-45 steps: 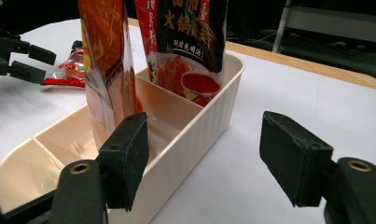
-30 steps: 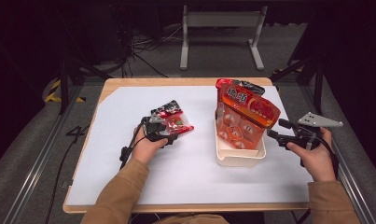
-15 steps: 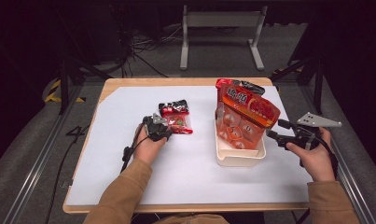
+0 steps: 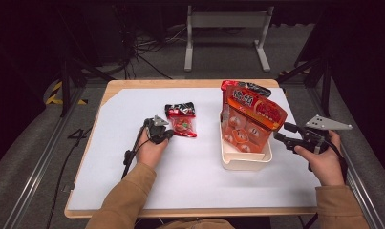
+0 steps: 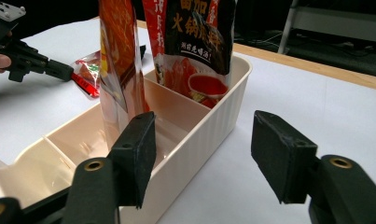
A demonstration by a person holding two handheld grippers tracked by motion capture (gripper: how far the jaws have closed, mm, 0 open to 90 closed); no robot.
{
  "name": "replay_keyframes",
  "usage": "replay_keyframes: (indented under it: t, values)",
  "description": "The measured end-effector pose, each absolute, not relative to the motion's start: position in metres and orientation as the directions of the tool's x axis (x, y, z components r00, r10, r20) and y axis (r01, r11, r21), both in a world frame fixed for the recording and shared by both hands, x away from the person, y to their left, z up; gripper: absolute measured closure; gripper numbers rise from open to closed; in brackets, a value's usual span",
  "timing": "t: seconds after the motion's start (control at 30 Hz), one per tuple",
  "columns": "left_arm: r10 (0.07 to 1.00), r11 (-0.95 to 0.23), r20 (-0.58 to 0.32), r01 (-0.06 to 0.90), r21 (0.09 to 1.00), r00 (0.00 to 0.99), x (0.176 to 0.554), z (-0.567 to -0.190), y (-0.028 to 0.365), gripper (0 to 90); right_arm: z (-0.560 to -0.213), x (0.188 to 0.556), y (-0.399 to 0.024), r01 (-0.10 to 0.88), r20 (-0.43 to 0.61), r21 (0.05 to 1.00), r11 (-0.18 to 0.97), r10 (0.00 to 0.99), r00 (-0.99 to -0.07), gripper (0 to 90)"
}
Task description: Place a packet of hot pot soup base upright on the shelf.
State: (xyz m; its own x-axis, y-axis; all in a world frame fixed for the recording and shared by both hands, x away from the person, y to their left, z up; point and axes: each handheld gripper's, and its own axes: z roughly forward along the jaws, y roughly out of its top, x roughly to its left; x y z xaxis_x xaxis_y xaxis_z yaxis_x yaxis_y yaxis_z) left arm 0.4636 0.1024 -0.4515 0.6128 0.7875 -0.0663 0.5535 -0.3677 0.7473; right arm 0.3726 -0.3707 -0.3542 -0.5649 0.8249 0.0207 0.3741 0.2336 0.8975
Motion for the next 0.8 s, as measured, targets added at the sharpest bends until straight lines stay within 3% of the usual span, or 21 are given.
replay_keyframes:
  t: [0.4,0.8]
  values:
    - [0.762,-0.404,-0.023,0.503,0.764,0.647,0.449,-0.435,0.107,89.7,-0.338,0.362,-0.379,0.339,0.008,0.917,0.212,0.837,-0.547,47.3]
    - [0.708,-0.415,0.001,0.415,0.809,0.706,0.404,-0.4,0.112,89.7,-0.31,0.343,-0.377,0.292,0.011,0.939,0.183,0.831,-0.557,51.7]
